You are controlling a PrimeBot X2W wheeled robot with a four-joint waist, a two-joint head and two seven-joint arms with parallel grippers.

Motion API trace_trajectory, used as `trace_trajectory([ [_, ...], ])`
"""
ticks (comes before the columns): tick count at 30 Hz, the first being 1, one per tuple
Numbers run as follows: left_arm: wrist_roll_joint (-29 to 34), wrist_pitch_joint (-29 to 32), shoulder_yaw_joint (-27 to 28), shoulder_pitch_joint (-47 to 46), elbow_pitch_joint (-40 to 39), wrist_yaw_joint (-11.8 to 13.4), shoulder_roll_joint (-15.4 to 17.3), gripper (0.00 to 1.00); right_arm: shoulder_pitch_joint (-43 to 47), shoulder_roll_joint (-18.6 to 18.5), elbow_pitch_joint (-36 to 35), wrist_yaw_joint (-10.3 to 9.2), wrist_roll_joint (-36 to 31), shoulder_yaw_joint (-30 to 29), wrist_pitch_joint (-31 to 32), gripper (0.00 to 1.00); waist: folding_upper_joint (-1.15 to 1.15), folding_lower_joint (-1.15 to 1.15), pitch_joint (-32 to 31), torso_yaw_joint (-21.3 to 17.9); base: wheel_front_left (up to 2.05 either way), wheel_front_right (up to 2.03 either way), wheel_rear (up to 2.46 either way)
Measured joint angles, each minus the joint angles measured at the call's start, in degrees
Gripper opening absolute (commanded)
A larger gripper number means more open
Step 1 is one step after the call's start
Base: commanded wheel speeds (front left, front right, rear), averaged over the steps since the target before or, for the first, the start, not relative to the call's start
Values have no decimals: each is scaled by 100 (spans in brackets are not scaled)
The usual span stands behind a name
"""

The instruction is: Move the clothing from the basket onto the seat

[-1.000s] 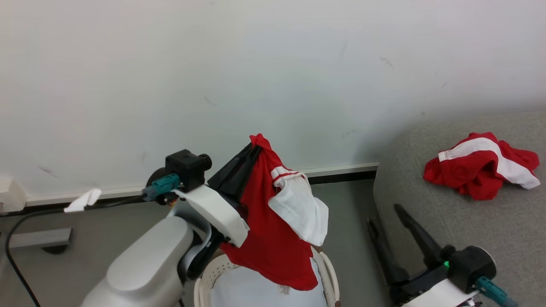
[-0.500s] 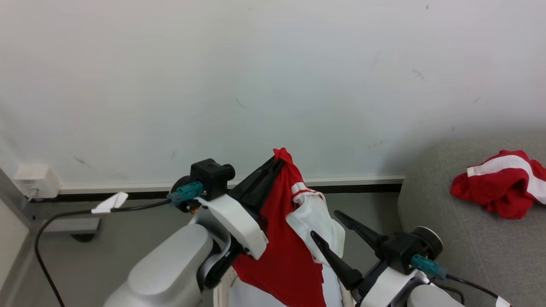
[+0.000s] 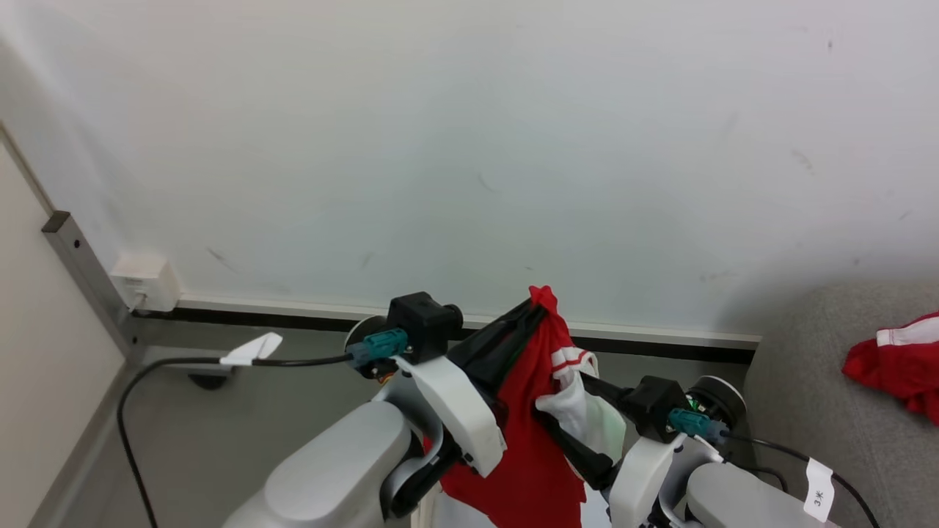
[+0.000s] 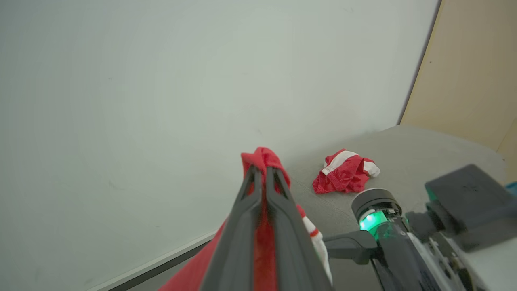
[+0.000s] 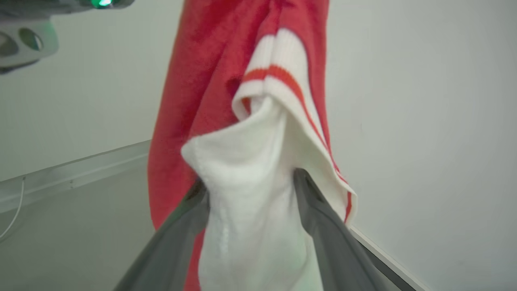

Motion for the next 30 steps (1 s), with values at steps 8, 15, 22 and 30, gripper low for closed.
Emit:
trace_trajectory([
  [8, 8, 41, -155, -42, -5, -52, -86, 0, -502, 193, 494, 0, 641, 828, -34, 91, 0, 0, -68, 241, 0, 0, 0],
  [15, -2, 29, -164, -42, 94, -57, -83, 0, -636, 269, 652, 0, 1060, 956, -54, 0, 0, 0, -93, 290, 0, 0, 0],
  [22, -20, -23, -69, -33, 178, 32, 35, 0, -586, 116, 347, 0, 1262, 190, -60, 0, 0, 0, -56, 114, 0, 0, 0],
  [30, -18, -133, -38, 109, 58, 122, 76, 10, -192, -58, -47, 0, 735, -1166, -62, 0, 0, 0, 36, -212, 0, 0, 0],
])
